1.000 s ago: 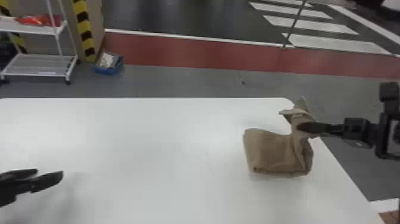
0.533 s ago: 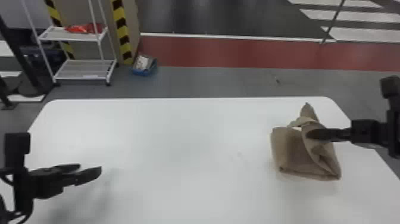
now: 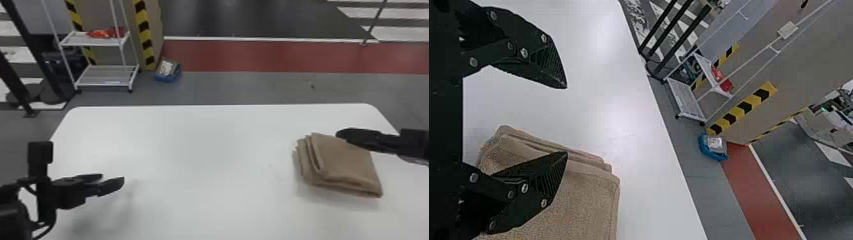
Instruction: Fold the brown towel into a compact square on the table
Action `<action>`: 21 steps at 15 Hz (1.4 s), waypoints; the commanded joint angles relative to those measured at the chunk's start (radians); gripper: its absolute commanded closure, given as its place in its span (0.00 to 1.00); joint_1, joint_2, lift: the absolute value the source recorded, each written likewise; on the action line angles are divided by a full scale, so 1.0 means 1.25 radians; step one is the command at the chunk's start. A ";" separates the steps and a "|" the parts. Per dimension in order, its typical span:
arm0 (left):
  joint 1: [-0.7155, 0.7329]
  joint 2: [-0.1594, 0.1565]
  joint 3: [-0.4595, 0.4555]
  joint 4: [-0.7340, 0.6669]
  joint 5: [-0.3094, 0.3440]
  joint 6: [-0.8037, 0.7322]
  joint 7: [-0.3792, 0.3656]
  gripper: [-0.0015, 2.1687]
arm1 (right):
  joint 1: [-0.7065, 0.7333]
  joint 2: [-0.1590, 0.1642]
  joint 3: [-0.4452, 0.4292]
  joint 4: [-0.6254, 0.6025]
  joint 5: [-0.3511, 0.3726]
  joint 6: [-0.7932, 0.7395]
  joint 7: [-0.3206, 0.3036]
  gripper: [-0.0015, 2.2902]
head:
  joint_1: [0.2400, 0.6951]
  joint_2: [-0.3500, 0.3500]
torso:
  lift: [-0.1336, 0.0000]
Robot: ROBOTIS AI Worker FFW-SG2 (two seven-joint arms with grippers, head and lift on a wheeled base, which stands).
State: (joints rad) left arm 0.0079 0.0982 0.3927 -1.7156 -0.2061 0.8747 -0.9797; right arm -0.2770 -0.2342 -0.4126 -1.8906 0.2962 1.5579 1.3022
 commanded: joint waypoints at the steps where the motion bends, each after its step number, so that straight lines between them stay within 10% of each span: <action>1: 0.001 0.000 0.000 0.002 0.003 -0.006 0.000 0.02 | -0.003 -0.003 -0.025 -0.009 0.024 0.011 -0.015 0.03 | 1.00 0.48 | 0.07; 11: -0.004 0.013 -0.011 0.024 0.015 -0.028 0.003 0.02 | -0.031 -0.138 -0.066 0.245 0.190 0.011 -0.130 0.07 | 1.00 0.18 | 0.07; 13: -0.001 0.013 -0.005 0.023 0.015 -0.028 0.002 0.02 | -0.056 -0.138 -0.037 0.266 0.213 0.011 -0.140 0.31 | 1.00 0.14 | 0.07; 14: 0.000 0.015 -0.001 0.024 0.015 -0.028 0.003 0.02 | -0.066 -0.138 -0.020 0.277 0.236 0.011 -0.151 0.78 | 1.00 0.14 | 0.07; 15: 0.001 0.015 0.000 0.024 0.015 -0.028 0.003 0.02 | -0.074 -0.135 -0.014 0.293 0.250 0.011 -0.179 0.99 | 1.00 0.14 | 0.07; 21: 0.001 0.011 -0.011 0.025 0.014 -0.028 0.003 0.02 | -0.107 -0.096 -0.007 0.323 0.227 0.011 -0.305 0.99 | 1.00 0.12 | 0.07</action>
State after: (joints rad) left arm 0.0092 0.1152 0.3830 -1.6833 -0.1877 0.8379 -0.9748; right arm -0.3989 -0.3690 -0.4214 -1.4880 0.5857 1.5579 0.9258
